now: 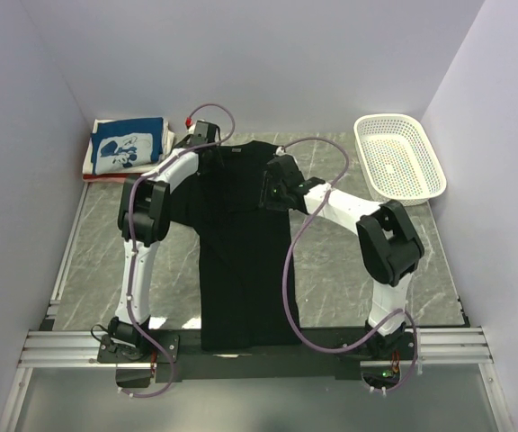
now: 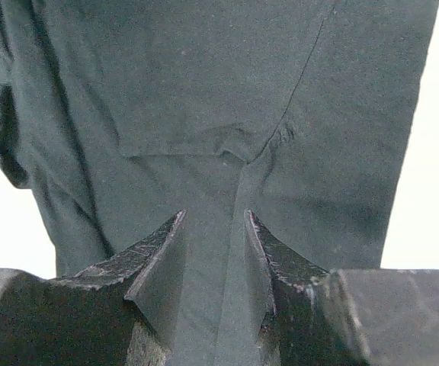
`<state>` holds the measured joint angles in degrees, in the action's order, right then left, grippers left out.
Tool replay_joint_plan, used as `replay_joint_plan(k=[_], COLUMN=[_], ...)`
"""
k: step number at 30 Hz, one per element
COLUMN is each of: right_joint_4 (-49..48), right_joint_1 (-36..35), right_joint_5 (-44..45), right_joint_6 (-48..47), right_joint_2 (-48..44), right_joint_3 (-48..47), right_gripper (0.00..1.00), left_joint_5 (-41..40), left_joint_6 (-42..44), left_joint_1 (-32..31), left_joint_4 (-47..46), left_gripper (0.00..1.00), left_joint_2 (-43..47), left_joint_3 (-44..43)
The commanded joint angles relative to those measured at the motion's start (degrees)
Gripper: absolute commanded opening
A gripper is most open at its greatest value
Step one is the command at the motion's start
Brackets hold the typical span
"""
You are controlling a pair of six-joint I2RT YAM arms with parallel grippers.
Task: Fold and stack the t-shirts
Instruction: Fold the tshirt
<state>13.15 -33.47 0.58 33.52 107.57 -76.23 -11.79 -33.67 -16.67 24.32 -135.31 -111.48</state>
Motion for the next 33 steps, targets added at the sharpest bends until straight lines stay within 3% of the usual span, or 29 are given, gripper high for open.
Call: replay_joint_plan(k=[1, 14, 25, 33], right_joint_4=[-0.4, -1.0, -0.4, -0.6], right_joint_1=[0.4, 1.6, 1.6, 1.5], right_joint_5=[0.3, -0.4, -1.7, -2.2], right_joint_6=[-1.6, -1.4, -1.5, -1.7], right_joint_2=[1.7, 4.6, 8.3, 9.3], right_joint_3=[-3.1, -3.3, -5.9, -7.3], right_gripper=[0.42, 0.41, 0.4, 0.43], left_joint_5=[0.0, 2.3, 4.1, 4.2], left_joint_6=[1.1, -0.3, -0.4, 0.1], left_joint_1=[0.0, 0.0, -0.2, -0.2], left_joint_4=[-2.1, -3.4, -4.6, -5.0], left_gripper=[0.47, 0.4, 0.24, 0.04], left_joint_2=[-1.2, -2.2, -0.7, 0.1], left_joint_3=[-2.8, -2.3, -1.0, -0.3])
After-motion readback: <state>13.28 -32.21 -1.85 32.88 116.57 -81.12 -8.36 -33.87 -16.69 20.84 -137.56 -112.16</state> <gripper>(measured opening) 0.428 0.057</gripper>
